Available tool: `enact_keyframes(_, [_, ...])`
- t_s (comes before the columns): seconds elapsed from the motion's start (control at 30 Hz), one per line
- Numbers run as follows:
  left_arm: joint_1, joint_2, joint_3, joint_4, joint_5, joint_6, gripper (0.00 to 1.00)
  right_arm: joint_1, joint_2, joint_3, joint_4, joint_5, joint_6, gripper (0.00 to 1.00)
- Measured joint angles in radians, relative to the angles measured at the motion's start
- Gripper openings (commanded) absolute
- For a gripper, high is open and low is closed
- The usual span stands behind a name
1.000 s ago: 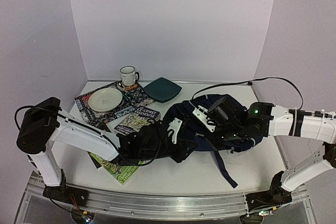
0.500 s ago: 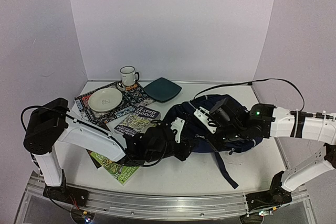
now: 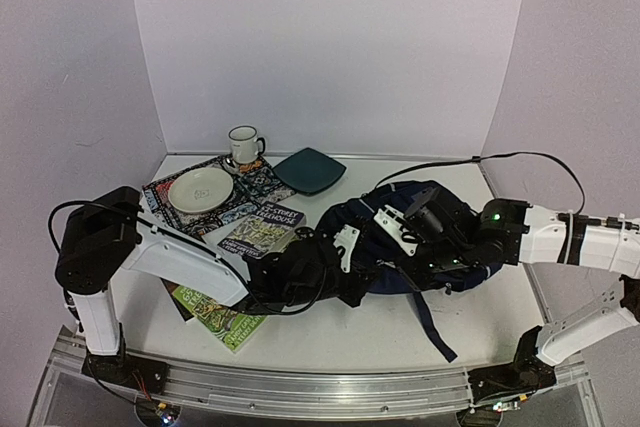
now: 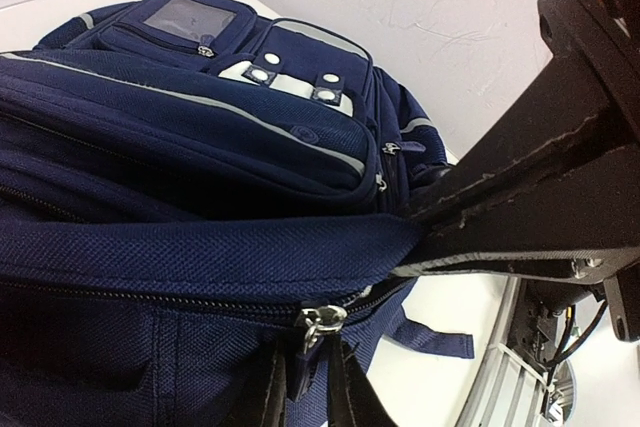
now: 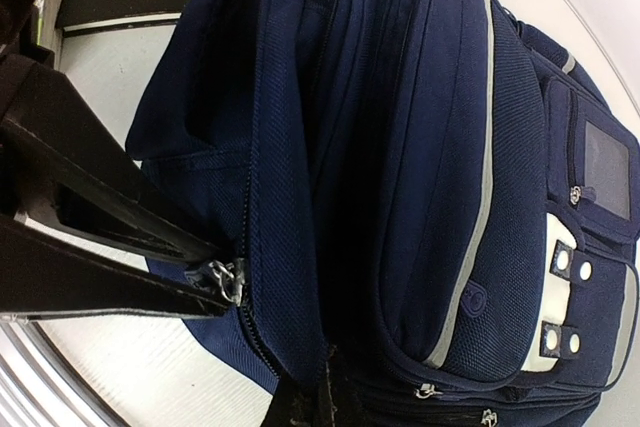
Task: Pack the student bag
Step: Unzip the largest pocket of the student bag.
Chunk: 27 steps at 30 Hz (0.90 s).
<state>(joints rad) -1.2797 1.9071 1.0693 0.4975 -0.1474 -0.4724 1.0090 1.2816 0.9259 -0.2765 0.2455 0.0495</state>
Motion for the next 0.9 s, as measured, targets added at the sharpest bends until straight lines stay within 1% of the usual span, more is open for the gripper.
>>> enact_keyframes(0.1, [0.003,0.009,0.009,0.000,0.014,-0.001,0.12,-0.002,-0.004,-0.002,-0.001,-0.001,0.003,0.00])
enact_keyframes(0.2, [0.003,0.012,0.010,0.000,0.023,-0.003,0.00,-0.003,-0.008,-0.007,-0.002,-0.003,0.002,0.00])
enact_keyframes(0.47, [0.005,0.008,0.005,0.003,0.037,-0.003,0.00,0.001,-0.053,-0.045,0.015,0.010,-0.005,0.00])
enact_keyframes(0.57, [0.013,-0.035,-0.048,0.029,0.033,-0.012,0.00,0.009,-0.106,-0.074,0.017,0.037,-0.005,0.00])
enact_keyframes(0.73, [0.083,-0.152,-0.153,0.021,0.053,-0.054,0.00,0.023,-0.216,-0.101,0.014,0.122,0.003,0.00])
enact_keyframes(0.9, [0.159,-0.236,-0.162,-0.068,0.086,-0.059,0.00,0.026,-0.331,-0.127,0.015,0.256,0.039,0.00])
